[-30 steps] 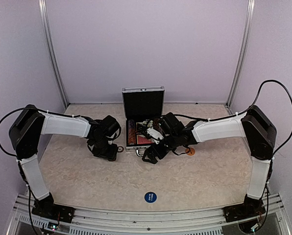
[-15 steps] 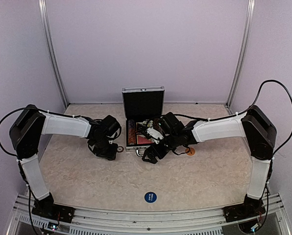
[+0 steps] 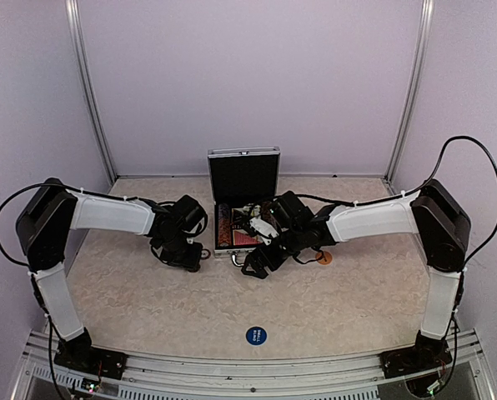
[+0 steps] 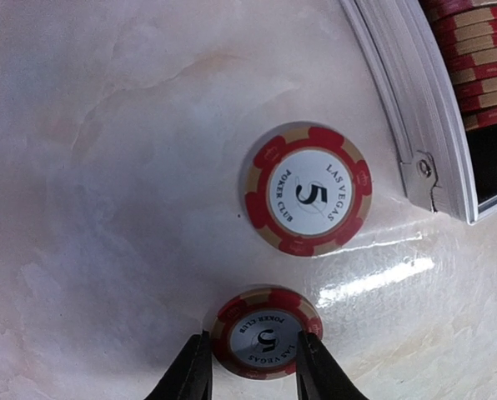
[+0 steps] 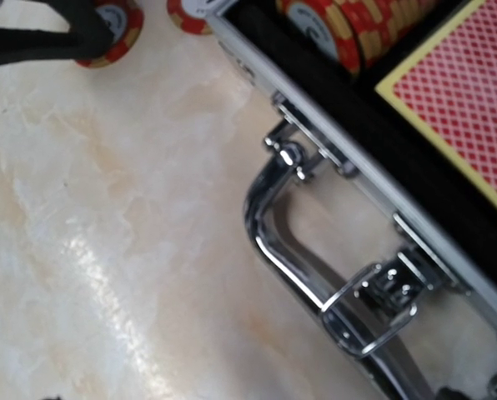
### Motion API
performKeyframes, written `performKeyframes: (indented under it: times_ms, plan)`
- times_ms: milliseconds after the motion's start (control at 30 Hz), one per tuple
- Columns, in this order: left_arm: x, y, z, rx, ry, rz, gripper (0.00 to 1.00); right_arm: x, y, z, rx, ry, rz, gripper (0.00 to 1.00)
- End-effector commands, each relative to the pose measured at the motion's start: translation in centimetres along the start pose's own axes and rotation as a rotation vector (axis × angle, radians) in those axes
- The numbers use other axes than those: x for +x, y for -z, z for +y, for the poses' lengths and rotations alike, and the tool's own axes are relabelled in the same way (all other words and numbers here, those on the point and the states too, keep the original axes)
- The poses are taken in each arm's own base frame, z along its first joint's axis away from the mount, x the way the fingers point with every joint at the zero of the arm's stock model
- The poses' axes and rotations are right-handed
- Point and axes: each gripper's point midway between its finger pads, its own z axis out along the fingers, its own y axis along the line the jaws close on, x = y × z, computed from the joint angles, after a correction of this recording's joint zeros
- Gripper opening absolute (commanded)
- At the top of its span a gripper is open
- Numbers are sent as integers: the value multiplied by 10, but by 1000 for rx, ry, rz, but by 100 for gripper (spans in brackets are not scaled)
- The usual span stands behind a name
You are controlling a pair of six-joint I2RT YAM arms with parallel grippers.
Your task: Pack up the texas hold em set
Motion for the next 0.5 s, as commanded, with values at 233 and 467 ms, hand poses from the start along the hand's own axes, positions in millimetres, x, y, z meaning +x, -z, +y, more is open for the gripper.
performKeyframes:
  times_ms: [233, 467]
  plan:
    - [-13, 32, -11, 26, -8, -64, 34, -3, -5, 7, -26, -6, -3, 97]
    - [-17, 40, -17, 37, -10, -85, 34, -2, -5, 6, -23, -5, -1, 97]
